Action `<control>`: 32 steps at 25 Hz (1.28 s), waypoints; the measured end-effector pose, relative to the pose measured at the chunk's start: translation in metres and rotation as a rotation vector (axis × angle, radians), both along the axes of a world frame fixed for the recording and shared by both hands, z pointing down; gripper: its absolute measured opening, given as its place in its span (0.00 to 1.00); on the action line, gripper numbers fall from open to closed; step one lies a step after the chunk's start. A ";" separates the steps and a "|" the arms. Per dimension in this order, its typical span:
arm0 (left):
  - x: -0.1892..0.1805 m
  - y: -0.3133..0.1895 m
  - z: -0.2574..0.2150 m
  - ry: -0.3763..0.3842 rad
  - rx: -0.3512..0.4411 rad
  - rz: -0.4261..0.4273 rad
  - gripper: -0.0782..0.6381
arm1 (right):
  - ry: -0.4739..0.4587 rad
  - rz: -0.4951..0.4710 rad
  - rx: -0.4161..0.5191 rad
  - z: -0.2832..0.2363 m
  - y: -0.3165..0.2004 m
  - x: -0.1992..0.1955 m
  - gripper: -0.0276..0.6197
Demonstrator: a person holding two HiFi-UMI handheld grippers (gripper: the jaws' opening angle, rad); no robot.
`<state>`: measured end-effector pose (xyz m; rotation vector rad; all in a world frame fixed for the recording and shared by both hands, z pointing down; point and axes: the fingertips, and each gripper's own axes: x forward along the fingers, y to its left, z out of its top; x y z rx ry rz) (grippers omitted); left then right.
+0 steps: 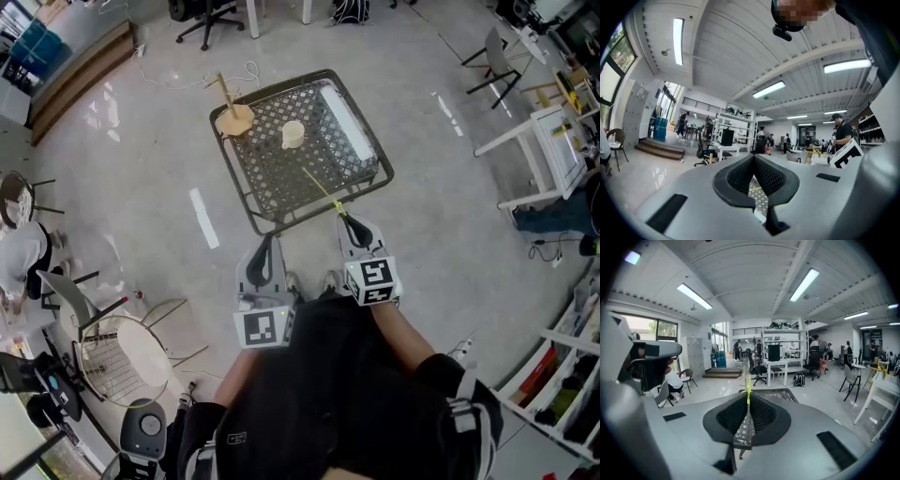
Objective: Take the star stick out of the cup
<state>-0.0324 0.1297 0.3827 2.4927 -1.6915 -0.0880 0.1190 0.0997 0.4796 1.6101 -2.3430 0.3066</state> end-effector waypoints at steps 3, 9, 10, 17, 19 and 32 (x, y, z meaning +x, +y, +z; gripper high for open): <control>0.012 0.005 0.002 -0.014 -0.002 -0.005 0.13 | -0.030 -0.010 0.000 -0.006 0.008 0.010 0.07; 0.031 0.011 0.011 -0.061 -0.006 -0.007 0.13 | -0.072 -0.035 0.008 -0.015 0.019 0.023 0.07; 0.033 0.013 0.011 -0.063 -0.005 -0.007 0.13 | -0.076 -0.038 0.007 -0.016 0.022 0.024 0.07; 0.042 0.018 0.011 -0.072 -0.004 -0.022 0.13 | -0.092 -0.057 0.004 -0.017 0.033 0.035 0.07; 0.043 0.019 0.011 -0.083 -0.002 -0.020 0.13 | -0.090 -0.064 -0.001 -0.015 0.034 0.036 0.07; 0.046 0.015 0.004 -0.041 0.005 -0.031 0.13 | -0.100 -0.067 -0.006 -0.015 0.031 0.034 0.07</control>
